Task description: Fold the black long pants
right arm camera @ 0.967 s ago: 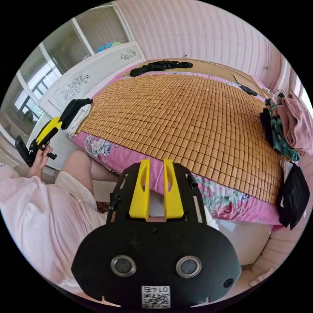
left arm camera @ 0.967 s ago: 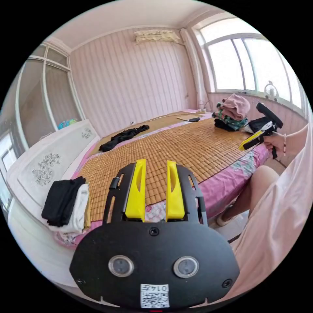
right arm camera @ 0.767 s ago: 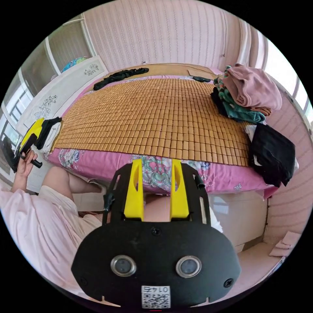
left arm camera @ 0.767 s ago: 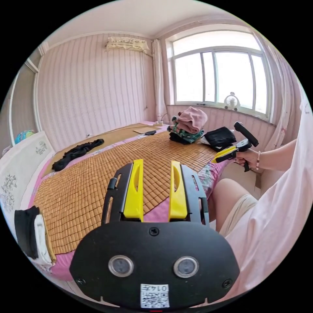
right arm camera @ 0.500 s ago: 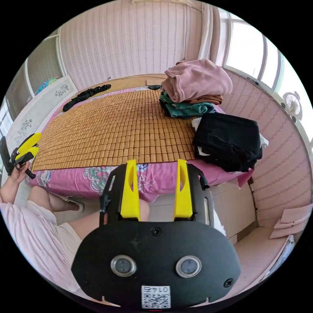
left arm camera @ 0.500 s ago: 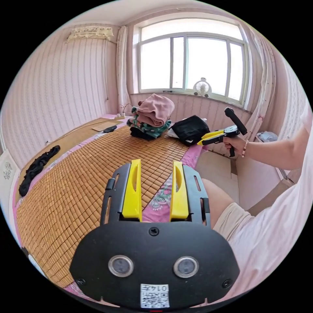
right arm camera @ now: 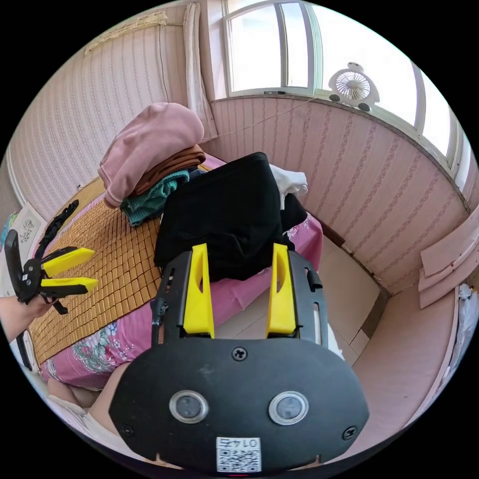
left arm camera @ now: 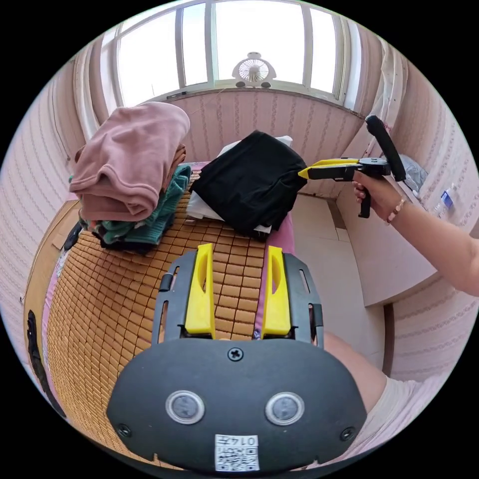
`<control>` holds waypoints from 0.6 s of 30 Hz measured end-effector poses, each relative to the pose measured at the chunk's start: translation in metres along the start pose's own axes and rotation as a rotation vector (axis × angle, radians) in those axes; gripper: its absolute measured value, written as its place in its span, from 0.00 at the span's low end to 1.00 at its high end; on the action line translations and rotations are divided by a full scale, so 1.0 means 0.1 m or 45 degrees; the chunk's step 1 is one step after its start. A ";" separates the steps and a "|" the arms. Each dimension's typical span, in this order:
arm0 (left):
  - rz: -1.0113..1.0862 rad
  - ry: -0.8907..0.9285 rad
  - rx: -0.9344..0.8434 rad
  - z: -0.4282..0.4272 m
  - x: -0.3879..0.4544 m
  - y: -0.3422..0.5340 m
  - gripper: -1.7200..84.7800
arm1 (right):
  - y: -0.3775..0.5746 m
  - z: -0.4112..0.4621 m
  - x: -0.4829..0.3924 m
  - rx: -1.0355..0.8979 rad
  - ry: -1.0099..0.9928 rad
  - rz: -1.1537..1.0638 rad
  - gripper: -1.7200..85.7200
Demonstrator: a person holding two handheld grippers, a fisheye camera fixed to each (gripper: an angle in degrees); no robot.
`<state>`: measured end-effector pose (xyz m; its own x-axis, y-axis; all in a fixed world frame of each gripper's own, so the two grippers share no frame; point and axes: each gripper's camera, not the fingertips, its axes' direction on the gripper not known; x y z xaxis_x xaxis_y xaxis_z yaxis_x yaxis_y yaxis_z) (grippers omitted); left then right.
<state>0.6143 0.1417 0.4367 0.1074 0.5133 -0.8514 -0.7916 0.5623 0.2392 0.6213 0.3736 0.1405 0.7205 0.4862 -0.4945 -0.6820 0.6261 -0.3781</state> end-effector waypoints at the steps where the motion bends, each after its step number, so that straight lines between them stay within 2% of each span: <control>1: 0.008 0.014 -0.031 0.21 0.00 -0.19 0.19 | -0.05 0.09 0.10 -0.034 -0.034 0.001 0.18; 8: -0.144 0.087 -0.149 1.19 -0.05 -0.96 0.16 | -0.31 0.16 0.75 0.032 -0.180 0.071 0.11; 11: -0.182 0.198 -0.218 1.42 -0.09 -1.23 0.10 | -0.46 0.17 1.00 0.018 -0.288 0.068 0.08; 14: -0.179 0.200 -0.150 1.32 -0.11 -1.35 0.06 | -0.53 -0.02 1.21 0.143 -0.467 0.071 0.05; 18: -0.227 0.169 0.074 0.83 -0.16 -1.39 0.04 | -0.75 -0.36 1.27 0.236 -0.707 0.014 0.04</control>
<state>0.7723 0.1096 0.4558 0.1593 0.3145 -0.9358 -0.7310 0.6747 0.1023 0.7594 0.3668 0.0780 0.7057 0.7085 0.0056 -0.6924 0.6912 -0.2070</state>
